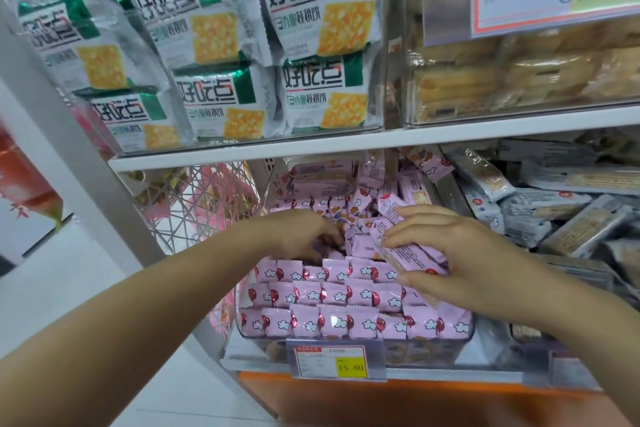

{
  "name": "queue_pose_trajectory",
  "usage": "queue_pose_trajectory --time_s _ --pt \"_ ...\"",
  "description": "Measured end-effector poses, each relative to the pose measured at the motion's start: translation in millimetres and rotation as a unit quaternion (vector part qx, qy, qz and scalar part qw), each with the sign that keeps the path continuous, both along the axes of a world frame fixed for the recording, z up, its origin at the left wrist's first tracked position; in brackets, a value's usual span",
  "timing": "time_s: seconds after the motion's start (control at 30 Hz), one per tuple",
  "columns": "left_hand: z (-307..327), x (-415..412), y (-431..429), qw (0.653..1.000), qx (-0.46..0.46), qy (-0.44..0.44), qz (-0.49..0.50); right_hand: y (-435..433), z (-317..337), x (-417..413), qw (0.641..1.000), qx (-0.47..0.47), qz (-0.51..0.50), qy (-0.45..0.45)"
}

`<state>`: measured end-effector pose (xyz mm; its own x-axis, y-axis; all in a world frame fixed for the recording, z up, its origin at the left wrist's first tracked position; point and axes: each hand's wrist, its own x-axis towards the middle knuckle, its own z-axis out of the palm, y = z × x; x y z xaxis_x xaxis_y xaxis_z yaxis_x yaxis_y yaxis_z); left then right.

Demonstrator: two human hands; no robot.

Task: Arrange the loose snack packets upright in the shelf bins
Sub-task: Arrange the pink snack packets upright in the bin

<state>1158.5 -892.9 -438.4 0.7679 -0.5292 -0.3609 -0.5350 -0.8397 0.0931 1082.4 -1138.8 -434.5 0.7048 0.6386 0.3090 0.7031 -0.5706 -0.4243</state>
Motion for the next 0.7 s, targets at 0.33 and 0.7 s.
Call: queue_pose_trajectory --time_s 0.33,0.7 --pt "0.6 -3.5 3.2 0.995 0.054 -0.083 -0.023 1.1 1.8 -2.4 1.000 -0.001 0.000 0.003" --pt "17.0 -10.6 19.3 0.991 -0.106 0.011 0.078 -0.7 1.2 -1.2 1.000 -0.005 -0.008 0.013"
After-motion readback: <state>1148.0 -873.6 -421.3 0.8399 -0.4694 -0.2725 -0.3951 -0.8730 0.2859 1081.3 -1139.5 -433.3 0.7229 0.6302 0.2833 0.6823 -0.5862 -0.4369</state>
